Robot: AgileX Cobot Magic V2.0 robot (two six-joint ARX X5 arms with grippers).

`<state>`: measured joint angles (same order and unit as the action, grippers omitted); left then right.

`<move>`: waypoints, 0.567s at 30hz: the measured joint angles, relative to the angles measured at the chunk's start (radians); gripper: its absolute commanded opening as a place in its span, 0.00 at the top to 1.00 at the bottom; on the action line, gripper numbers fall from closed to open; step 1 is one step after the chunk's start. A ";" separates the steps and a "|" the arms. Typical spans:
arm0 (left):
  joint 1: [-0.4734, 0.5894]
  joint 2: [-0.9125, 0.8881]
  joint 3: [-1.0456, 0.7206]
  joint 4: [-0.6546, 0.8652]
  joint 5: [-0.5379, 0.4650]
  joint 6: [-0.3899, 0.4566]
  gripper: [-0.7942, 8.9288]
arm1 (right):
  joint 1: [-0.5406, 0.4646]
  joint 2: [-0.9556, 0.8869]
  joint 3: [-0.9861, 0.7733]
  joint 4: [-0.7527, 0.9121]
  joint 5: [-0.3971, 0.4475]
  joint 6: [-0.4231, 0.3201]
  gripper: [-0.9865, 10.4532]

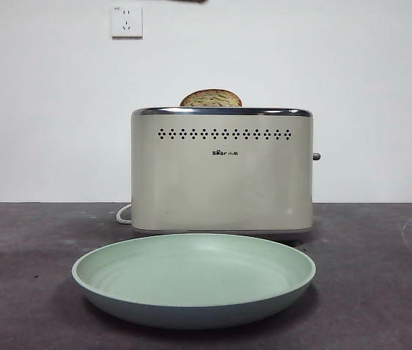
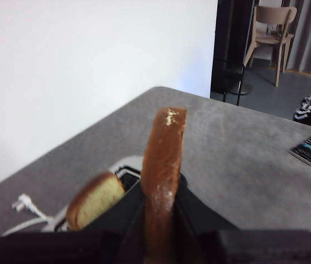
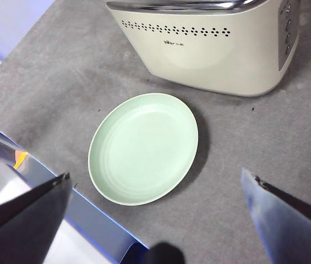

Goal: Take the bread from the toaster,put the bread on the plate,put the plate on the table

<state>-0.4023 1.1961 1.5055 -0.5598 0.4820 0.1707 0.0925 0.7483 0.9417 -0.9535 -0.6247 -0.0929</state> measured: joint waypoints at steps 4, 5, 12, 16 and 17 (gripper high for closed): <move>0.000 -0.094 0.000 -0.111 -0.058 0.000 0.92 | 0.000 0.010 0.000 0.002 0.000 0.000 0.34; 0.000 -0.122 0.000 -0.138 -0.066 0.000 0.92 | 0.000 0.015 0.000 0.004 0.000 0.000 0.34; 0.000 -0.317 -0.116 -0.190 -0.118 -0.011 0.92 | 0.000 0.061 0.000 0.038 0.000 0.000 0.34; 0.000 -0.444 -0.267 -0.198 -0.125 -0.051 0.92 | 0.000 0.093 0.000 0.056 -0.002 0.002 0.34; 0.000 -0.480 -0.309 -0.198 -0.125 -0.066 0.92 | 0.000 0.103 0.000 0.063 -0.002 0.003 0.34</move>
<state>-0.4026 0.7162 1.1961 -0.7578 0.3573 0.1051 0.0925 0.8516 0.9417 -0.8902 -0.6270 -0.0902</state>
